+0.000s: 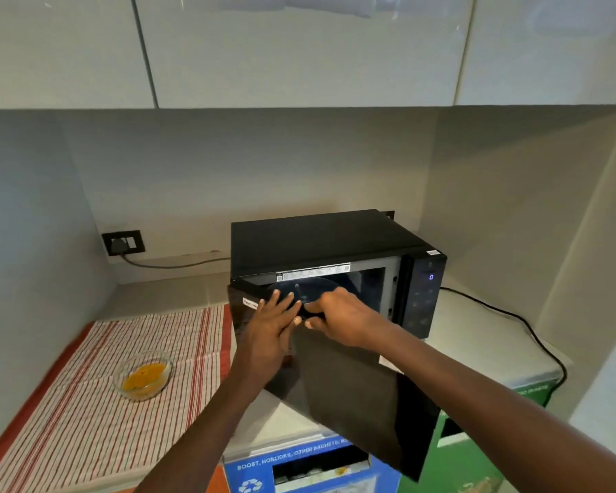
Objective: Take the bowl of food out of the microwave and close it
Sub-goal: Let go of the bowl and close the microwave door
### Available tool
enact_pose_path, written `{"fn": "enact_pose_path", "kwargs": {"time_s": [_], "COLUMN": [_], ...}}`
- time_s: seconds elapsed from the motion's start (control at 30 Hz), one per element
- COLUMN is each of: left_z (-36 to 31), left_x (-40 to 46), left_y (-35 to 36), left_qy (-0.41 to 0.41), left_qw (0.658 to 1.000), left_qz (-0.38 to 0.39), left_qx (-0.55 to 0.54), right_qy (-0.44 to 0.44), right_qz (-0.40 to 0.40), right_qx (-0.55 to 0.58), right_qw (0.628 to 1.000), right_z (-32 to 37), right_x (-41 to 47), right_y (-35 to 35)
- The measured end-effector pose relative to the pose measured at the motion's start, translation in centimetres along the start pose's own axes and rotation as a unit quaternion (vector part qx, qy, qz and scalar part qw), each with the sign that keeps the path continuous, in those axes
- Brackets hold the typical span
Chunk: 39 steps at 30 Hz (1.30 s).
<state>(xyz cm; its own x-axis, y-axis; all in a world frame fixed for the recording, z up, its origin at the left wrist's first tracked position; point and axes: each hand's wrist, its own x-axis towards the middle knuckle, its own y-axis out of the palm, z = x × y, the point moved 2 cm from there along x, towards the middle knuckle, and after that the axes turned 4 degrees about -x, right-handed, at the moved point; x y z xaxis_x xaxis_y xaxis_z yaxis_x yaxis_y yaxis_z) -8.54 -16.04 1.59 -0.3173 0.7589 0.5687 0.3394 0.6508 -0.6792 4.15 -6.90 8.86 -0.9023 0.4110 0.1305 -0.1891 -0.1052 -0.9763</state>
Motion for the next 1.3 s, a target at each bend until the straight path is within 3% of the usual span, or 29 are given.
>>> {"fn": "enact_pose_path", "kwargs": {"time_s": [0.3, 0.47, 0.63, 0.83, 1.03, 1.3], "left_z": [0.1, 0.0, -0.1, -0.1, 0.0, 0.8], "left_x": [4.0, 5.6, 6.4, 7.1, 7.8, 9.1], "left_y": [2.0, 2.5, 3.6, 4.7, 5.3, 6.3], "left_qy": [0.035, 0.033, 0.006, -0.022, -0.056, -0.088], "left_qw": [0.993, 0.988, 0.989, 0.990, 0.987, 0.970], "left_qz": [0.007, 0.018, -0.002, -0.001, -0.001, 0.064], "left_qx": [0.116, 0.153, 0.145, 0.136, 0.149, 0.218], "right_qy": [0.056, 0.103, 0.118, 0.156, 0.141, 0.100], "right_qz": [-0.066, -0.017, -0.065, -0.064, -0.084, -0.071], "right_qx": [-0.052, -0.103, -0.130, -0.192, -0.272, -0.310], "right_qw": [0.995, 0.989, 0.982, 0.967, 0.948, 0.943], "right_z": [-6.9, -10.9, -15.3, -18.6, -21.1, -23.9], "right_x": [-2.2, -1.9, -2.1, -1.9, -1.0, 2.0], "right_y": [-0.2, -0.3, -0.4, -0.5, 0.2, 1.2]}}
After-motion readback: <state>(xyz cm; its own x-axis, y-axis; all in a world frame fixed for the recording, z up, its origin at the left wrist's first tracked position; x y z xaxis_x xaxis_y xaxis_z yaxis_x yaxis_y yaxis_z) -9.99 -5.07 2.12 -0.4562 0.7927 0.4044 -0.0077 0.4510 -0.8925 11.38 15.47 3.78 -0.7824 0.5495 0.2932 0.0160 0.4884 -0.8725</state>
